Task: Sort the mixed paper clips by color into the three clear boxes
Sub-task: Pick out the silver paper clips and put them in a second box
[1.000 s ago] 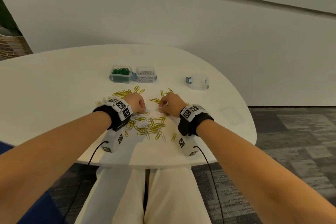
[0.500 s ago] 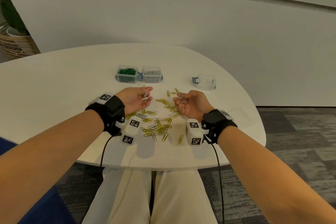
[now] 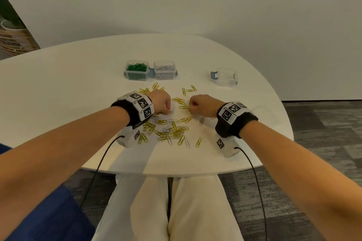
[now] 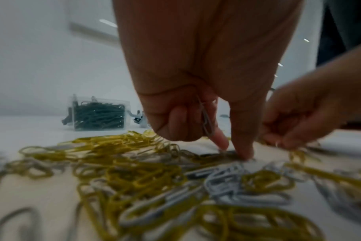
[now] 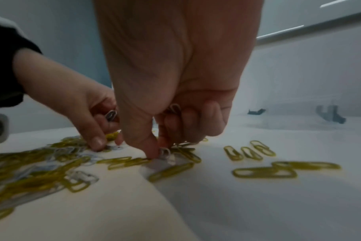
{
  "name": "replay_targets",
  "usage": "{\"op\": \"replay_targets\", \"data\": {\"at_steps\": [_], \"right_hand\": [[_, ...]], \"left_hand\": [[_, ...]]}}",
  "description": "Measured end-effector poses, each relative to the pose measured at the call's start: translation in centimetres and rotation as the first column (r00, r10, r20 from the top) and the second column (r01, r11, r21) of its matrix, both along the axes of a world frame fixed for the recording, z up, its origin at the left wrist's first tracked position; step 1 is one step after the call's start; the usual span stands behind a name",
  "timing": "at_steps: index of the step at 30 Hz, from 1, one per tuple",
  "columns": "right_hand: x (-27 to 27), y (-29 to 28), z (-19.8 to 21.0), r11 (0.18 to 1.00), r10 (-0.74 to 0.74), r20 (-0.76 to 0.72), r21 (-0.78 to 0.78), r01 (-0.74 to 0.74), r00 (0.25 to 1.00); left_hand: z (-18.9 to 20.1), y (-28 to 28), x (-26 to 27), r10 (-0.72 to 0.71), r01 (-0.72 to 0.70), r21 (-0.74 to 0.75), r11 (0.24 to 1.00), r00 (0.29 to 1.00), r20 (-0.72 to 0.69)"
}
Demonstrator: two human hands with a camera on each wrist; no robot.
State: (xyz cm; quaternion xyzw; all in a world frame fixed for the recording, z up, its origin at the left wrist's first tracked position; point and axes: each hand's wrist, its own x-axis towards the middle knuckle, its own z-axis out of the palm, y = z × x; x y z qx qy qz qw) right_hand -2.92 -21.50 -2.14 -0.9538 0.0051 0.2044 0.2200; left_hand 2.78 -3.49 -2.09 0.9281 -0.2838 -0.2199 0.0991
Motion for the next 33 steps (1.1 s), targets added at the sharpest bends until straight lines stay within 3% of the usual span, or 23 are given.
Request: {"op": "replay_targets", "data": {"at_steps": [1,2,3,4,5,6,7,9,10,11,12,15,17,21,26,30,32,33], "right_hand": [[-0.1,-0.2,0.1,0.93,-0.158,-0.076,0.323,0.174,0.984],[-0.4,-0.5,-0.1,0.674,-0.263,-0.241,0.647,0.357,0.934],[-0.6,-0.7,-0.1,0.331,-0.257,-0.416,0.811,0.484,0.872],[-0.8,-0.8,-0.2,0.102,-0.199,-0.508,0.84,0.533,0.838],[-0.9,-0.7,-0.4,0.017,-0.158,-0.532,0.841,0.541,0.832],[-0.9,-0.3,-0.6,0.031,-0.148,-0.527,0.843,0.537,0.837],[-0.9,0.2,-0.7,0.128,-0.172,-0.492,0.848,0.515,0.853],[-0.7,1.4,-0.8,0.545,-0.242,-0.289,0.749,0.376,0.926],[-0.6,1.8,-0.7,0.757,-0.228,-0.129,0.6,0.259,0.965],[-0.5,2.2,-0.7,0.9,-0.15,0.026,0.417,0.126,0.988],[-0.4,2.6,-0.7,0.968,-0.033,0.126,0.249,0.001,0.992],[-0.6,3.3,-0.6,0.984,0.173,0.163,0.007,-0.177,0.971],[-0.6,3.6,-0.7,0.981,0.195,0.164,-0.02,-0.194,0.967],[-0.2,5.1,-0.8,0.971,0.235,0.099,-0.076,-0.228,0.967],[0.0,5.9,-0.7,0.899,0.337,0.074,-0.321,-0.298,0.938],[0.0,5.2,-0.6,0.863,0.365,0.023,-0.383,-0.329,0.931],[0.3,4.5,-0.6,0.954,0.241,0.048,-0.198,-0.227,0.969],[0.4,4.1,-0.6,0.993,0.098,0.034,0.067,-0.1,0.995]], "left_hand": [[-0.1,-0.1,0.2,0.001,-0.002,-0.013,1.0,1.0,-0.013],[-0.2,-0.1,0.4,-0.002,0.001,-0.025,1.0,1.0,-0.031],[-0.3,-0.1,0.6,-0.012,0.01,-0.041,0.999,0.999,-0.046],[-0.4,0.0,0.9,-0.022,0.019,-0.064,0.998,0.998,-0.06],[-0.5,0.2,1.0,-0.027,0.02,-0.102,0.995,0.997,-0.068],[-0.5,0.4,1.2,-0.022,0.011,-0.145,0.989,0.997,-0.077],[-0.6,0.7,1.4,-0.01,-0.008,-0.187,0.982,0.996,-0.094],[-1.1,1.5,1.8,0.036,-0.075,-0.261,0.962,0.988,-0.151],[-1.3,2.0,2.0,0.073,-0.134,-0.305,0.943,0.976,-0.204],[-1.5,2.6,1.8,0.114,-0.221,-0.363,0.905,0.949,-0.293],[-1.6,3.1,1.6,0.143,-0.326,-0.427,0.843,0.903,-0.405],[-2.0,4.3,0.8,0.089,-0.61,-0.539,0.581,0.705,-0.703],[-2.2,5.0,0.3,0.023,-0.668,-0.549,0.503,0.645,-0.764],[-2.4,5.4,0.1,0.075,-0.69,-0.539,0.483,0.646,-0.759],[-1.9,5.1,0.2,0.118,-0.657,-0.542,0.524,0.686,-0.718],[-1.6,4.9,0.1,0.102,-0.708,-0.53,0.467,0.638,-0.763],[-1.5,4.8,0.1,0.09,-0.73,-0.52,0.444,0.613,-0.785],[-1.4,4.7,0.0,0.086,-0.74,-0.516,0.432,0.603,-0.793]]}}
